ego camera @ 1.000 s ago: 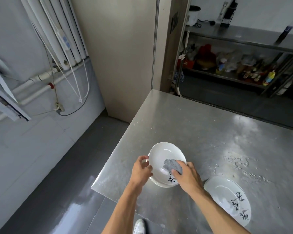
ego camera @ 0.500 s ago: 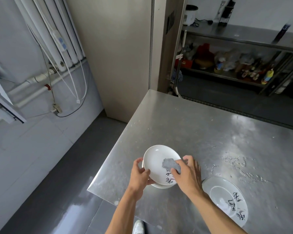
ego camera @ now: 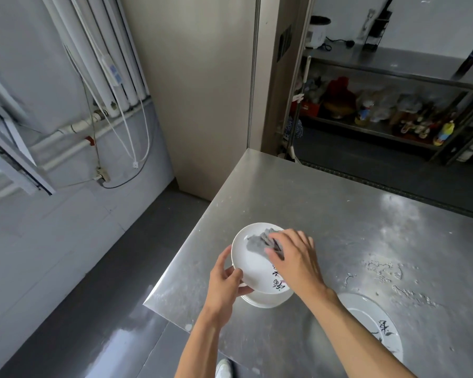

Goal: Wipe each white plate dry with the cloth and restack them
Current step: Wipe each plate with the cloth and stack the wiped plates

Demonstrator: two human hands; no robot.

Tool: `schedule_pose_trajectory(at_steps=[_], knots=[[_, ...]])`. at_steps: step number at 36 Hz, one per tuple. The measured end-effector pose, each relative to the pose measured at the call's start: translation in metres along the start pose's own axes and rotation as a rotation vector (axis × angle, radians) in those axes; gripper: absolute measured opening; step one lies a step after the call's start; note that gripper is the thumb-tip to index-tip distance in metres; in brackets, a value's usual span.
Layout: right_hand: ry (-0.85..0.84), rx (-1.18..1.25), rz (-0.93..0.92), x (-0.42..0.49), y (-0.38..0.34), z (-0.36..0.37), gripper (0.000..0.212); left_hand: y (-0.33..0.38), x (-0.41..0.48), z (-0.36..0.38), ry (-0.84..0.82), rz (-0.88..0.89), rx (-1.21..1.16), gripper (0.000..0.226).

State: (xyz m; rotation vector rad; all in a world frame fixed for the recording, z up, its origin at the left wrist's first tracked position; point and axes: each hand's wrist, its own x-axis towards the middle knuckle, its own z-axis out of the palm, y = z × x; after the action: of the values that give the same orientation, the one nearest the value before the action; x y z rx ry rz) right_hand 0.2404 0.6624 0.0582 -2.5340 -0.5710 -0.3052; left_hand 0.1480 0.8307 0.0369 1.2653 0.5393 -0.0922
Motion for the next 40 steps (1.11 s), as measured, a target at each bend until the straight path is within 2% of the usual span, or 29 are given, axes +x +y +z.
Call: schedule_pose_trajectory(at_steps=[2,4,6,9,10,12,15,18,20,24,26,27,29,31,34,37,39,40], knots=[[0.073,-0.056,-0.019,0.0,-0.001,0.001,0.025,-0.001,-0.001,-0.003,0.0,-0.001,-0.009,0.067],[0.028,-0.023,0.014,0.0,-0.002,0.0,0.03,-0.001,-0.004,-0.007,0.0,-0.005,-0.011,0.068],[-0.042,-0.015,0.026,0.0,-0.002,-0.002,0.048,-0.002,-0.006,-0.009,-0.001,-0.005,-0.012,0.068],[-0.166,-0.118,0.042,0.0,-0.003,-0.006,0.092,-0.003,-0.009,-0.011,0.002,0.0,-0.015,0.067],[-0.208,-0.168,0.043,-0.001,-0.004,-0.006,0.101,-0.002,-0.01,-0.011,0.0,0.002,-0.015,0.067],[-0.263,-0.256,0.046,-0.003,-0.007,-0.003,0.105,-0.001,-0.012,-0.01,-0.005,0.006,-0.012,0.067],[-0.282,-0.297,0.084,-0.006,-0.009,0.003,0.089,0.001,-0.013,-0.008,0.001,0.013,-0.007,0.068],[-0.268,-0.245,0.122,-0.009,-0.009,0.007,0.044,0.001,-0.013,-0.007,0.004,0.031,0.009,0.07],[-0.238,-0.145,0.162,-0.01,-0.008,0.009,0.025,0.001,-0.013,-0.007,0.006,0.036,0.024,0.071],[-0.219,0.04,0.213,-0.011,-0.01,0.004,0.027,0.002,-0.015,-0.008,0.021,0.031,0.032,0.071],[-0.189,0.12,0.247,-0.011,-0.01,0.0,0.011,0.002,-0.016,-0.008,0.022,0.027,0.037,0.07],[-0.184,0.151,0.273,-0.01,-0.011,-0.002,0.015,0.002,-0.016,-0.008,0.02,0.026,0.039,0.069],[-0.135,0.181,0.301,-0.011,-0.012,-0.005,0.037,0.002,-0.016,-0.007,0.023,0.025,0.038,0.069],[0.0,0.096,0.252,-0.013,-0.011,-0.004,0.04,0.003,-0.016,-0.006,0.026,0.025,0.034,0.07],[0.132,-0.087,0.16,-0.015,-0.006,-0.002,0.03,0.003,-0.016,-0.003,0.008,0.039,0.036,0.068],[0.095,-0.205,0.065,-0.017,0.001,0.0,0.034,0.005,-0.016,-0.001,-0.001,0.054,0.034,0.067],[0.058,-0.23,0.04,-0.018,0.002,-0.002,0.019,0.005,-0.017,0.001,-0.006,0.061,0.039,0.066],[0.024,-0.237,0.066,-0.018,0.001,-0.003,0.023,0.005,-0.017,0.002,-0.006,0.062,0.043,0.065]])
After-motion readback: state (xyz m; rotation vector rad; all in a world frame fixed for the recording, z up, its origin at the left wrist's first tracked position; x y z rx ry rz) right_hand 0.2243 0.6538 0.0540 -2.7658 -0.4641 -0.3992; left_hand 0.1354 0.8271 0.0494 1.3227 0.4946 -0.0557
